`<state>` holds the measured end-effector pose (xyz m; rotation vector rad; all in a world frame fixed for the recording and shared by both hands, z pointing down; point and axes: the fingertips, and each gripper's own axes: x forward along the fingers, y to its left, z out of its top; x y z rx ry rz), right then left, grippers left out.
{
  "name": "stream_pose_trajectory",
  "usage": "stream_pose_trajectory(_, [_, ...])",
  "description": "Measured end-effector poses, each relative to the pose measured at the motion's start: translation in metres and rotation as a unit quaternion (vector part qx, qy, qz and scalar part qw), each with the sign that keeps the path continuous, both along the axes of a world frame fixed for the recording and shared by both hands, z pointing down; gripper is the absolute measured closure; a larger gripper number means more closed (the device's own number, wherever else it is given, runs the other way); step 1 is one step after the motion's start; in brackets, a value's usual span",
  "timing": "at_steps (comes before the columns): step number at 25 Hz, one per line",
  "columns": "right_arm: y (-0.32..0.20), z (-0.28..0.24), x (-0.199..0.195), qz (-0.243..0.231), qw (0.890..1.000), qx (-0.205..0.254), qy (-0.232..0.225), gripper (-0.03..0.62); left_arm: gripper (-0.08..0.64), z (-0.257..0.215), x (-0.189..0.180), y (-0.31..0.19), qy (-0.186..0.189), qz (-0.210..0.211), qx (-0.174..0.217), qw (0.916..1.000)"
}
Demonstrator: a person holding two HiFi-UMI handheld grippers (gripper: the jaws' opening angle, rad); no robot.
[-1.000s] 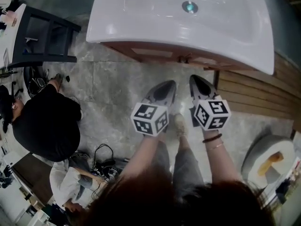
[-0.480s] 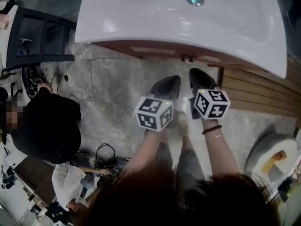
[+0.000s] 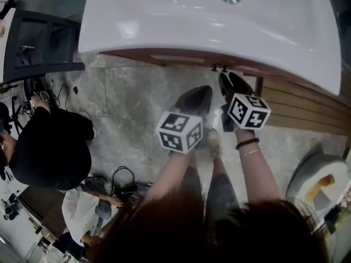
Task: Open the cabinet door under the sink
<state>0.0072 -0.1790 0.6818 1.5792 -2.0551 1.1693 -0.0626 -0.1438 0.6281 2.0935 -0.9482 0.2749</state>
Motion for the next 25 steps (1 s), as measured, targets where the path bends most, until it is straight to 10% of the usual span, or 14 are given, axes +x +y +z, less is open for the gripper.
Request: stream_pose_trajectory(25, [-0.016,0.018,0.000,0.047,0.998,-0.044,-0.003,0.470,0.551,0.018,0.000,-0.002,-0.004,-0.003,-0.007,1.0000])
